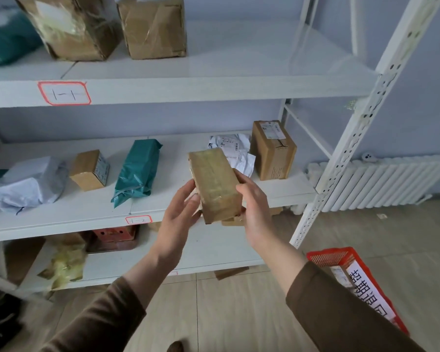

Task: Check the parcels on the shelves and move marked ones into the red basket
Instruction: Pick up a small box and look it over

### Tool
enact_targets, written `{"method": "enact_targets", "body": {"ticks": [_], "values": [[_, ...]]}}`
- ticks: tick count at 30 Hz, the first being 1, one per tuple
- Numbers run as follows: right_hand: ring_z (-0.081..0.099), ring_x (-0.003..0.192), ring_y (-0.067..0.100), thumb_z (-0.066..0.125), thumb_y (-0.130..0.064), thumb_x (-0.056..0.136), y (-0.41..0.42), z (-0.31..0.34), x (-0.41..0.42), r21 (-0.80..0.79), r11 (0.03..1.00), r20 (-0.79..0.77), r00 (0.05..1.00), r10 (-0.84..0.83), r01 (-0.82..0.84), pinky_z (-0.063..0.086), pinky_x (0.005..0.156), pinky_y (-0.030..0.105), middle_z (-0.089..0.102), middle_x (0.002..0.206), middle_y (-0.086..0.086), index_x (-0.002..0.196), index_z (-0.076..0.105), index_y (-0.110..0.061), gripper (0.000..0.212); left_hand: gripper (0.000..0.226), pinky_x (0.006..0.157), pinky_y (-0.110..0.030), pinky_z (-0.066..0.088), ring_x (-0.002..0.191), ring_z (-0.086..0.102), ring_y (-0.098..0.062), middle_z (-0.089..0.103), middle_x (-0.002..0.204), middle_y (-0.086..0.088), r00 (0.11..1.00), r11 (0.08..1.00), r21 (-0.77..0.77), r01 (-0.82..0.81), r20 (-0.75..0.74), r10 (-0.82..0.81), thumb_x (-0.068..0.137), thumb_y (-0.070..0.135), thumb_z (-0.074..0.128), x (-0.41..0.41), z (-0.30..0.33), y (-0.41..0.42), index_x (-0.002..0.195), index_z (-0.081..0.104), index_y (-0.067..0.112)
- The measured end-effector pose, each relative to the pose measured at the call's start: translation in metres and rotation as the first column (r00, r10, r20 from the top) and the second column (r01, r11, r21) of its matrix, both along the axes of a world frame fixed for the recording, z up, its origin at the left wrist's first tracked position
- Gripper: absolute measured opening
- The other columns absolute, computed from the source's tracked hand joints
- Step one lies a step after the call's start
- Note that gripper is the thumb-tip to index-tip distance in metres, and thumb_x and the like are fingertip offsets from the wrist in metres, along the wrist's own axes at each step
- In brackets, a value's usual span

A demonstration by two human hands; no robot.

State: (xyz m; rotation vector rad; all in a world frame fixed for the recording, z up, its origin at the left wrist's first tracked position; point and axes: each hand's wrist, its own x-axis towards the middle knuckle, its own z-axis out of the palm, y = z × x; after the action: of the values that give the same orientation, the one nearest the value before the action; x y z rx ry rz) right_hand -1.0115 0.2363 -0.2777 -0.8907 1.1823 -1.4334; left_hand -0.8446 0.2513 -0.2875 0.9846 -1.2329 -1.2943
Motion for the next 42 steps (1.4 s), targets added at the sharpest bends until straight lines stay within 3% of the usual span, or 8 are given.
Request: {"method": "enact_targets", "body": {"ticks": [3,6,12,20,26,29,36,42], "values": [[0.057,0.126,-0.001,0.068,-0.035,0.089,0.003,0.002,0.017,-0.276,0.960,-0.382,0.922,-0.066,-0.045,0.047,0.102,0.019,0.063,0.133,-0.015,0.134,0.067,-0.029,0.045,0.047,0.111,-0.055,0.048,0.136,0.059,-0.031,0.063,0.147,-0.005,0.965,0.972,0.210,0.104,-0.256,-0.048,0.111,0.046,0.037,0.010,-0.006,-0.016,0.150,0.055,0.027],[0.050,0.128,0.011,0.070,-0.036,0.086,-0.002,-0.001,0.038,-0.484,0.861,-0.729,0.616,-0.298,-0.156,0.044,0.102,0.018,0.060,0.136,-0.009,0.130,0.068,-0.022,0.046,0.061,0.106,-0.050,0.052,0.139,0.057,-0.034,0.063,0.147,-0.014,0.900,0.917,0.343,0.204,-0.434,-0.038,0.110,0.055,0.023,0.017,-0.013,-0.034,0.151,0.055,0.021],[0.050,0.132,0.029,0.075,-0.026,0.083,-0.015,-0.016,0.074,-0.612,0.720,-0.784,0.374,-0.496,-0.328,0.044,0.112,0.043,0.059,0.143,0.008,0.129,0.068,-0.011,0.049,0.075,0.107,-0.046,0.049,0.141,0.055,-0.032,0.060,0.150,-0.015,0.840,0.909,0.382,0.166,-0.537,0.073,0.104,0.068,0.023,0.038,-0.027,-0.064,0.149,0.056,0.019],[0.037,0.141,0.030,0.069,-0.014,0.079,-0.042,-0.069,0.073,-0.578,0.733,-0.793,0.457,-0.403,-0.357,0.046,0.112,0.042,0.032,0.157,0.006,0.138,0.045,-0.016,0.065,0.083,0.125,-0.059,0.029,0.143,0.052,-0.039,0.058,0.150,-0.022,0.858,0.922,0.348,0.170,-0.512,0.035,0.099,0.073,0.032,0.064,-0.039,-0.102,0.152,0.052,0.012],[0.041,0.145,0.020,0.062,-0.027,0.090,-0.062,-0.067,0.084,-0.405,0.900,-0.557,0.824,-0.100,-0.165,0.042,0.115,0.028,0.041,0.155,-0.001,0.148,0.041,-0.022,0.061,0.039,0.075,-0.029,0.059,0.093,0.066,-0.025,0.074,0.108,-0.007,0.915,0.913,0.342,0.220,-0.397,-0.071,0.111,0.024,0.035,0.075,-0.056,-0.122,0.128,0.069,0.014],[0.051,0.138,0.010,0.051,-0.028,0.092,-0.080,-0.061,0.087,-0.127,0.987,-0.252,0.966,0.062,-0.097,0.050,0.110,0.036,0.054,0.147,-0.010,0.149,0.044,-0.031,0.057,0.049,0.097,-0.040,0.054,0.118,0.066,-0.029,0.069,0.134,0.000,0.938,0.907,0.362,0.216,-0.336,-0.089,0.106,0.026,0.053,0.086,-0.068,-0.135,0.154,0.049,0.035],[0.067,0.124,0.019,0.042,-0.008,0.102,-0.132,-0.080,0.100,0.208,0.978,0.085,0.996,0.014,-0.032,0.061,0.097,0.045,0.069,0.135,-0.002,0.140,0.056,-0.040,0.051,0.052,0.120,-0.045,0.039,0.137,0.059,-0.028,0.065,0.146,-0.005,0.956,0.874,0.450,0.181,-0.291,-0.048,0.097,0.028,0.064,0.095,-0.082,-0.163,0.148,0.056,0.021],[0.068,0.119,0.018,0.038,-0.007,0.108,-0.183,-0.102,0.118,0.319,0.948,-0.062,0.998,0.014,0.007,0.061,0.093,0.033,0.066,0.137,0.002,0.137,0.063,-0.027,0.043,0.053,0.117,-0.054,0.043,0.127,0.066,-0.028,0.066,0.141,-0.002,0.976,0.833,0.537,0.134,-0.215,-0.018,0.101,0.037,0.066,0.097,-0.085,-0.212,0.150,0.047,0.036]]}}
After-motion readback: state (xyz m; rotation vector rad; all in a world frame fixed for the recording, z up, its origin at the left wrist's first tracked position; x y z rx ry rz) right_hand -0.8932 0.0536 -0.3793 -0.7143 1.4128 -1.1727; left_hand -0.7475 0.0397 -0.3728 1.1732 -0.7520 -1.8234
